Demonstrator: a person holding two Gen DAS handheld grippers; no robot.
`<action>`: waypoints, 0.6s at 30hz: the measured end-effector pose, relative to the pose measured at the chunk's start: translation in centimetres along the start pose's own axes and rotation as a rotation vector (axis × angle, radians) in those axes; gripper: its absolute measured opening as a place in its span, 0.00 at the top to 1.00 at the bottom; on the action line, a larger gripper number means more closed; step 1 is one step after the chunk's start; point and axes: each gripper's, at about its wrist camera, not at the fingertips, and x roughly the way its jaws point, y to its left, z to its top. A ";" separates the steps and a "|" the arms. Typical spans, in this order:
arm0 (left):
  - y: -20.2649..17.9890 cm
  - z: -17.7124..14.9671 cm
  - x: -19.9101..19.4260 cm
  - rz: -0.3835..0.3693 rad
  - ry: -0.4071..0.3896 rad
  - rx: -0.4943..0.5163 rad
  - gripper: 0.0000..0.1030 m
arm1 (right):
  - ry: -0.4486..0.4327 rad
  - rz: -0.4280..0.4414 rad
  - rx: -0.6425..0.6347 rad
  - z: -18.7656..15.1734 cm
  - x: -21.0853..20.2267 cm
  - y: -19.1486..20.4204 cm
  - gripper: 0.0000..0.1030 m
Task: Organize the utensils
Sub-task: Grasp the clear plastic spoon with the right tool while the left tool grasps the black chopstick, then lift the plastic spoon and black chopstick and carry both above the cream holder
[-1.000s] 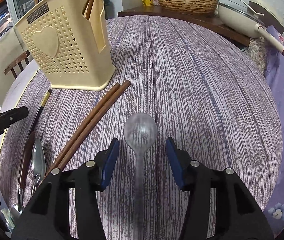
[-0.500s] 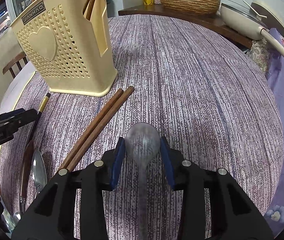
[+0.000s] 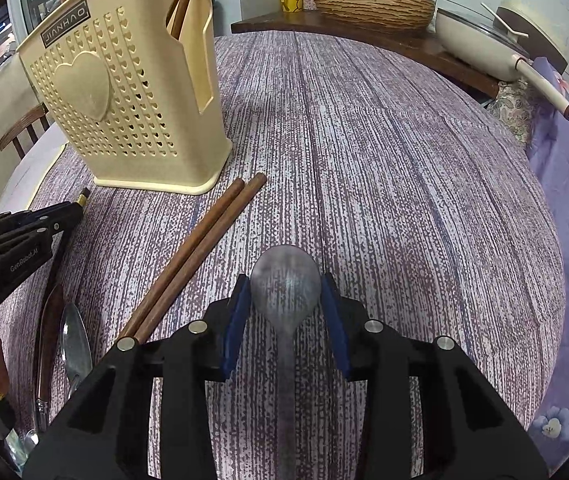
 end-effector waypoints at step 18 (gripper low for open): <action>2.1 1.8 -4.4 -0.107 -0.113 -0.090 0.92 | -0.099 0.105 0.076 1.4 -4.2 -1.7 0.64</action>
